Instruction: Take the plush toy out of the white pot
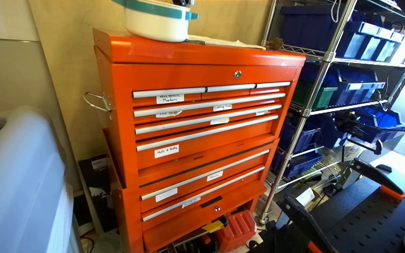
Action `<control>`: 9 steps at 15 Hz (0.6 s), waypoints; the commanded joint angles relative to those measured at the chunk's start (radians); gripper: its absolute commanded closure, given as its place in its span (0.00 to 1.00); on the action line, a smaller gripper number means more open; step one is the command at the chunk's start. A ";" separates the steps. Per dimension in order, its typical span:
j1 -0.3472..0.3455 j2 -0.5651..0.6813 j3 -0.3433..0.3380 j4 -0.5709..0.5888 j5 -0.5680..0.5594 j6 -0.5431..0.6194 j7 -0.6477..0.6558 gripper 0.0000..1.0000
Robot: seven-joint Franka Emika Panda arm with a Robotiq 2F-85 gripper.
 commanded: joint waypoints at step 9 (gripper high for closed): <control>0.031 0.018 -0.028 0.060 -0.019 -0.051 -0.003 1.00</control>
